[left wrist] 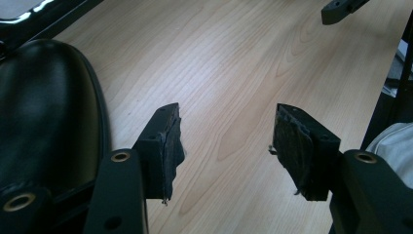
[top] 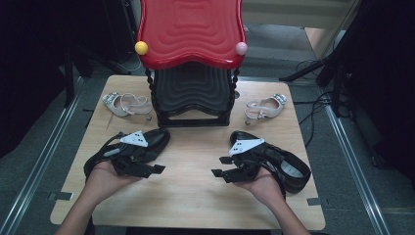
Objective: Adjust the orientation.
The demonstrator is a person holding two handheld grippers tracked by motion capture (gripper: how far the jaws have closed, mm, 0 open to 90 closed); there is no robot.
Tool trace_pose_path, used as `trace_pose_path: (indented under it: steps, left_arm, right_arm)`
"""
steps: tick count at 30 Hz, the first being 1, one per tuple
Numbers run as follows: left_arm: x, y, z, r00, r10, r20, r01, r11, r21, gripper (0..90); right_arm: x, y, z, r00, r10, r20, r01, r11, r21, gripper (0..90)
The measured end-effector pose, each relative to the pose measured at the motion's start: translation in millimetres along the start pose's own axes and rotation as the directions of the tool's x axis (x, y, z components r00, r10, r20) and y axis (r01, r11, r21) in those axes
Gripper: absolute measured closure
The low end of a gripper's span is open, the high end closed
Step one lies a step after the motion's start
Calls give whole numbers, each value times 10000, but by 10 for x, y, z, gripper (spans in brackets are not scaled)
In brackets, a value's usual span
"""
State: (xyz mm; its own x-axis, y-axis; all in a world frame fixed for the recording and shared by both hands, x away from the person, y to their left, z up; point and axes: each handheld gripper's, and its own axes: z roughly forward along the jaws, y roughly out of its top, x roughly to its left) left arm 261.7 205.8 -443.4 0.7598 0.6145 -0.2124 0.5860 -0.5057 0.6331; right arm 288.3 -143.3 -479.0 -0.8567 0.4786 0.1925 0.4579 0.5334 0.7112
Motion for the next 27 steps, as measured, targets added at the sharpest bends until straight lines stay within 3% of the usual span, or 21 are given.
trace_pose_path:
  steps: [14, 27]
  left_arm:
    - [80, -182, -244, 9976, -569, -392, 564, 9983, -134, 443]
    - [218, -360, -509, 9885, -1128, -1003, 1107, 9935, -267, 447]
  right_arm:
    - [-27, 88, 132, 9994, -182, -286, 189, 9995, 246, 460]
    - [-32, 107, 188, 9995, -170, -275, 183, 9987, 485, 450]
